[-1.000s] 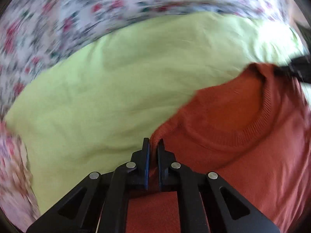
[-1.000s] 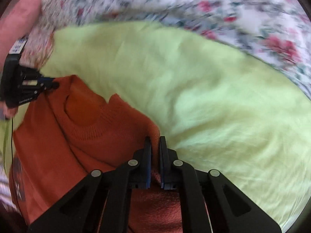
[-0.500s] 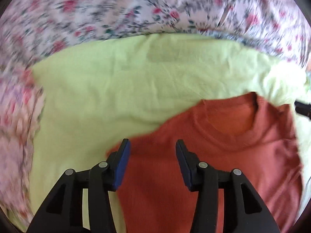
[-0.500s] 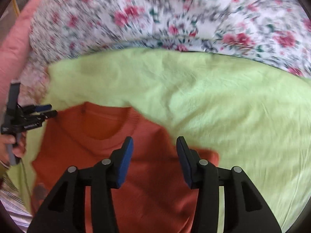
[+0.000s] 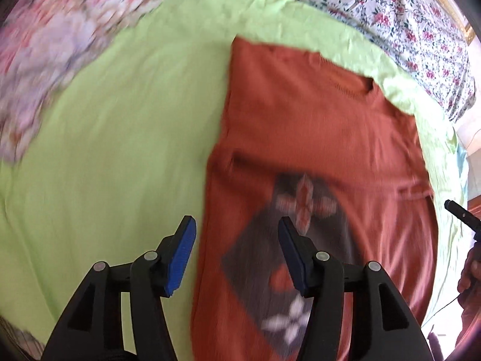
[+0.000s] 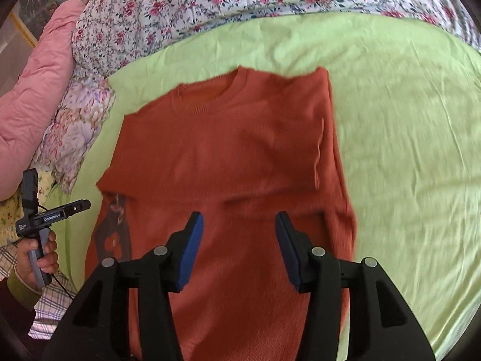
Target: Fold small clothes
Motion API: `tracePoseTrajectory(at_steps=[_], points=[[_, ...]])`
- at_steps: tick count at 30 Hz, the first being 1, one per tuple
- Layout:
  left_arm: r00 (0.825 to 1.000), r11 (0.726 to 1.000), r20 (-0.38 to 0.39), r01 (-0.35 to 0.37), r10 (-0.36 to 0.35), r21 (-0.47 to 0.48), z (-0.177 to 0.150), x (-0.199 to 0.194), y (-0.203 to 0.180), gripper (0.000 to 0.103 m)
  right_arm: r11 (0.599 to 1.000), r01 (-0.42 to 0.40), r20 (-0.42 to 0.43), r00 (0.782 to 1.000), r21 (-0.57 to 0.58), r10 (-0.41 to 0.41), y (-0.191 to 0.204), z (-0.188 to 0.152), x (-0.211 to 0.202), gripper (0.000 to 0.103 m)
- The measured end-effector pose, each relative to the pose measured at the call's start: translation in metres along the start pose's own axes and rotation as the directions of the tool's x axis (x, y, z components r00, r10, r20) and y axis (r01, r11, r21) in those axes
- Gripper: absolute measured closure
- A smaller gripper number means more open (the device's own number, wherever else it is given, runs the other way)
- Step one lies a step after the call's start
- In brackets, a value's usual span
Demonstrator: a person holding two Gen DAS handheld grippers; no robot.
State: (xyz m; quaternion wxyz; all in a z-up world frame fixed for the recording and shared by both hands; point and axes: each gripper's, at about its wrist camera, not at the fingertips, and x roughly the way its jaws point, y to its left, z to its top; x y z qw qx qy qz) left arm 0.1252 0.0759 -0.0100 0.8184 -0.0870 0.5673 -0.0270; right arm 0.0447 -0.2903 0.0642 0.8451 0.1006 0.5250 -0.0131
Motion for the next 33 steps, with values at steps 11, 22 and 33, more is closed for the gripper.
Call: tracePoseTrajectory(at_steps=[11,22,33], points=[[0.999,1.000,-0.039,0.026,-0.026,0.001,-0.085,-0.029,0.023,0.040,1.000,0.009,-0.029,1.000,0.009,-0.009,0.021,-0.081,-0.030,0.048],[0.991,0.997,-0.115,0.065,-0.069,-0.043,-0.142,-0.024,0.043,0.038,0.998,0.032,-0.049,0.998,0.058,-0.029,0.014,-0.147,-0.054,0.048],[0.976,0.987,-0.149,0.155,-0.158,-0.030,-0.176,-0.016,0.041,0.031,0.972,0.035,-0.047,0.999,0.234,-0.025,-0.023,-0.203,-0.075,0.048]])
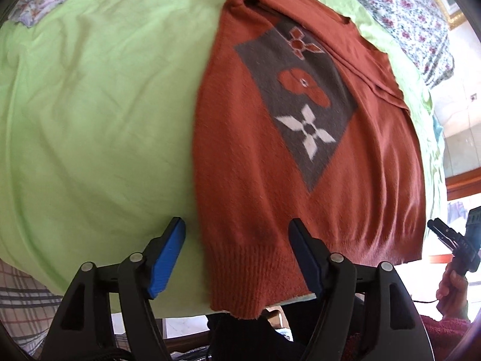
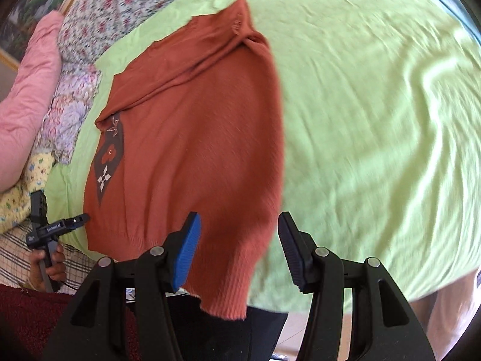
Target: Fold small clothes
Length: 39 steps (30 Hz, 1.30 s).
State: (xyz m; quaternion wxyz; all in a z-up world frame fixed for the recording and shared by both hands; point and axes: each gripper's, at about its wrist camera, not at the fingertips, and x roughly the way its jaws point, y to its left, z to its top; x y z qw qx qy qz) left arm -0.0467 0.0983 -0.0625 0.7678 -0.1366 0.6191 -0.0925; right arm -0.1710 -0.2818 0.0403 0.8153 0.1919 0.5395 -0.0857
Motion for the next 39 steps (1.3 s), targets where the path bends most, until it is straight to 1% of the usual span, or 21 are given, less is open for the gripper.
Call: tracePoseTrajectory(at_steps=[3,6,8,10,13,15,16,17,18,19,20,21,26,29,31,35,38,39], points=[[1.000,0.999,-0.003,-0.010,0.010,0.033,-0.005,0.005,-0.007,0.031,0.998,-0.041,0.001,0.999,0.049,0.041,-0.009,-0.012,0.001,0.048],[1.000,0.997,-0.005,-0.026,0.027,0.073,-0.008,0.007,-0.015,0.031,0.996,-0.076,-0.036,0.996,0.057,0.078,-0.007,-0.023,0.014,0.048],[0.999,0.995,-0.011,-0.033,0.034,0.099,-0.011,0.009,-0.019,0.027,0.994,-0.093,-0.056,0.994,0.056,0.096,-0.004,-0.029,0.023,0.048],[0.999,0.994,-0.012,-0.029,0.031,0.101,-0.012,0.010,-0.020,0.027,0.991,-0.122,-0.036,0.992,0.060,0.124,-0.002,-0.035,0.025,0.048],[1.000,0.995,-0.004,-0.025,0.025,0.099,-0.013,0.010,-0.018,0.031,0.985,-0.151,-0.023,0.988,0.087,0.153,-0.004,-0.034,0.026,0.048],[1.000,0.995,-0.002,-0.027,0.027,0.100,-0.013,0.009,-0.017,0.039,0.983,-0.159,-0.023,0.987,0.088,0.162,-0.005,-0.032,0.027,0.056],[1.000,0.994,-0.002,-0.026,0.027,0.104,-0.013,0.008,-0.014,0.047,0.985,-0.153,-0.032,0.987,0.077,0.156,-0.005,-0.032,0.028,0.067],[1.000,0.994,0.000,-0.025,0.025,0.110,-0.013,0.007,-0.013,0.057,0.987,-0.146,-0.044,0.988,0.065,0.149,-0.004,-0.031,0.029,0.084],[1.000,0.993,-0.002,-0.016,0.016,0.113,-0.013,0.005,-0.010,0.062,0.988,-0.144,-0.068,0.987,0.048,0.147,-0.002,-0.032,0.032,0.092],[1.000,0.994,-0.005,0.000,0.001,0.112,-0.012,0.004,-0.007,0.078,0.989,-0.147,-0.080,0.986,0.033,0.149,-0.001,-0.032,0.033,0.092],[0.999,0.994,-0.013,0.033,-0.032,0.108,-0.012,0.002,-0.004,0.094,0.988,-0.152,-0.081,0.985,0.019,0.153,-0.001,-0.033,0.033,0.092],[0.996,0.992,-0.028,0.081,-0.079,0.093,-0.013,0.002,0.000,0.094,0.986,-0.165,-0.082,0.983,0.008,0.165,0.000,-0.034,0.033,0.092],[0.994,0.990,0.007,0.105,-0.106,0.094,-0.016,-0.008,0.002,0.095,0.981,-0.193,-0.096,0.977,-0.013,0.191,-0.002,-0.028,0.029,0.093],[0.987,0.987,0.046,0.155,-0.157,0.051,-0.009,-0.022,0.005,0.095,0.973,-0.230,-0.077,0.971,-0.017,0.228,0.001,-0.018,0.020,0.093],[0.982,0.984,0.077,0.171,-0.175,0.047,-0.002,-0.035,0.002,0.095,0.964,-0.266,-0.039,0.963,-0.008,0.265,0.001,-0.009,0.011,0.093],[0.965,0.978,0.159,0.201,-0.206,0.052,0.021,-0.068,-0.005,0.096,0.945,-0.326,0.054,0.944,0.012,0.325,0.002,0.015,-0.011,0.094],[0.944,0.973,0.236,0.220,-0.229,0.062,0.044,-0.097,-0.008,0.096,0.929,-0.370,0.131,0.922,0.018,0.364,0.004,0.036,-0.028,0.094],[0.932,0.970,0.270,0.230,-0.241,0.072,0.055,-0.107,-0.012,0.096,0.922,-0.386,0.158,0.912,0.018,0.379,0.005,0.045,-0.034,0.094]])
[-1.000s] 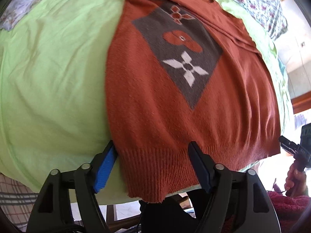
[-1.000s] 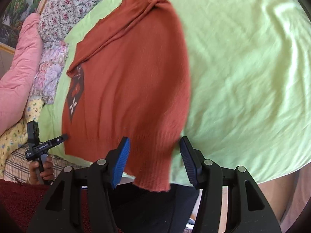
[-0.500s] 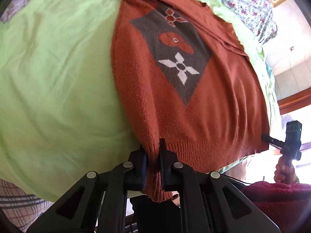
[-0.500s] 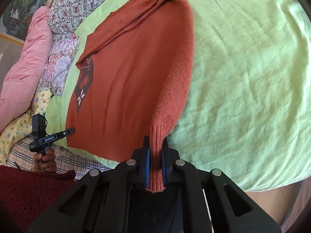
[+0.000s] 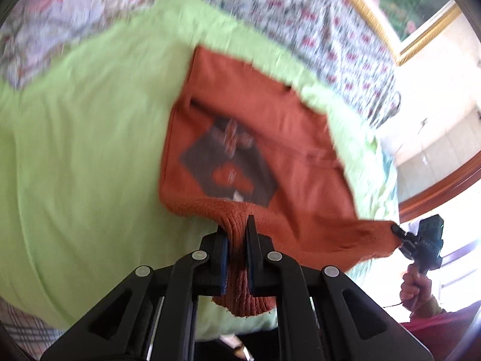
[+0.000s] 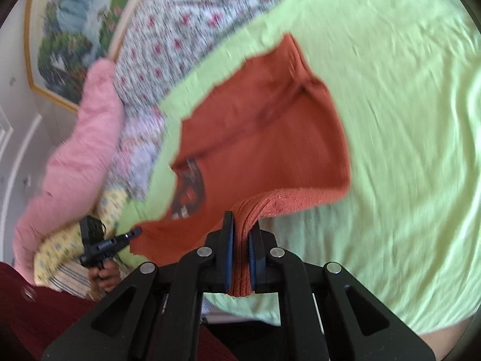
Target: Fold small clothes
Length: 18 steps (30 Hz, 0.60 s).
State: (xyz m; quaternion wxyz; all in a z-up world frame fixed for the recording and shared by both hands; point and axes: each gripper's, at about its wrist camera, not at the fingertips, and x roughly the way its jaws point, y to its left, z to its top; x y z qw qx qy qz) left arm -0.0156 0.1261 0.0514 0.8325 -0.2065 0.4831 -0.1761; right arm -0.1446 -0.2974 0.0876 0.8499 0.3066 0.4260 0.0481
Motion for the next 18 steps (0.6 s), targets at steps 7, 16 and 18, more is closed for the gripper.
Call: tracePoseTrajectory(at_steps=[7,16,18], points=[[0.991,0.997,0.130,0.011,-0.021,0.077,0.087,0.010,-0.026,0.096,0.998,-0.056,0.100,0.993,-0.031,0.059,0.013,0.071,0.008,0.094],[0.989,0.994,0.137,-0.073,0.061,0.081,0.186,0.109,-0.018,0.096,0.992,0.090,0.120,0.990,-0.091,-0.078,0.001,0.180,0.084,0.094],[0.988,0.992,0.124,-0.103,0.092,0.079,0.200,0.132,-0.013,0.096,0.989,0.115,0.111,0.988,-0.092,-0.105,-0.007,0.201,0.102,0.094]])
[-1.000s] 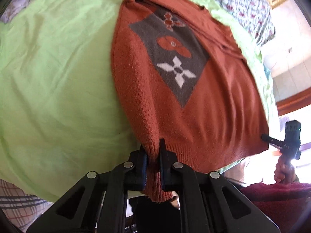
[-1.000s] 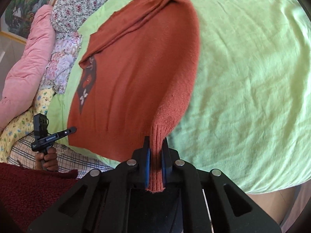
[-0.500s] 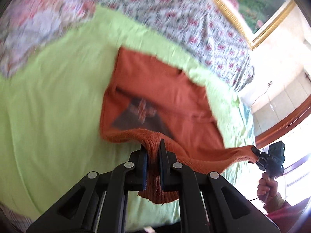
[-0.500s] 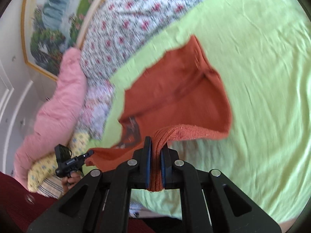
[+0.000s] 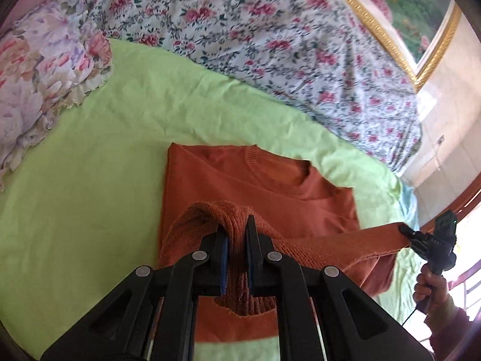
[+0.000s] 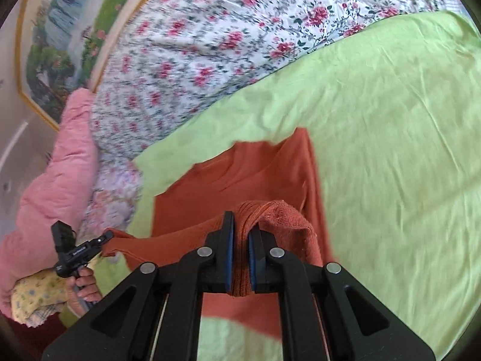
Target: Fold small clothes
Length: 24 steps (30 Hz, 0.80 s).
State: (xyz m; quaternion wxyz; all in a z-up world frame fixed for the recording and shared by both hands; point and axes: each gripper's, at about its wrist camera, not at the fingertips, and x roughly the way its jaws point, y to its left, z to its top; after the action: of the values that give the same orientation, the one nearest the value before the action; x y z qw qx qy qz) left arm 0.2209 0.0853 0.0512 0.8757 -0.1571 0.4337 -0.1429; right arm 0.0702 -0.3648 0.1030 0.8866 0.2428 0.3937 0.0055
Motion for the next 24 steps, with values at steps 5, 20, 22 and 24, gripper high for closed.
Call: tracePoseTrajectory(at_steps=[5,20,22,24], points=[[0.998,0.998,-0.043,-0.055,0.054,-0.008,0.011,0.045,0.013,0.096,0.997,0.075,-0.049,0.996,-0.021,-0.075,-0.020,0.029,0.048,0.094],[0.984,0.988,-0.121,-0.142,0.134,-0.064,0.016,0.113,0.043,0.094,0.989,0.134,-0.168,0.975,-0.066,-0.143,-0.054,0.052,0.126,0.094],[0.978,0.986,-0.145,-0.158,0.148,-0.062,0.017,0.118,0.043,0.089,0.990,0.133,-0.183,0.973,-0.050,-0.140,-0.057,0.053,0.130,0.092],[0.980,0.986,-0.146,-0.148,0.136,-0.077,0.018,0.113,0.044,0.086,0.991,0.131,-0.186,0.973,-0.032,-0.134,-0.058,0.054,0.129,0.091]])
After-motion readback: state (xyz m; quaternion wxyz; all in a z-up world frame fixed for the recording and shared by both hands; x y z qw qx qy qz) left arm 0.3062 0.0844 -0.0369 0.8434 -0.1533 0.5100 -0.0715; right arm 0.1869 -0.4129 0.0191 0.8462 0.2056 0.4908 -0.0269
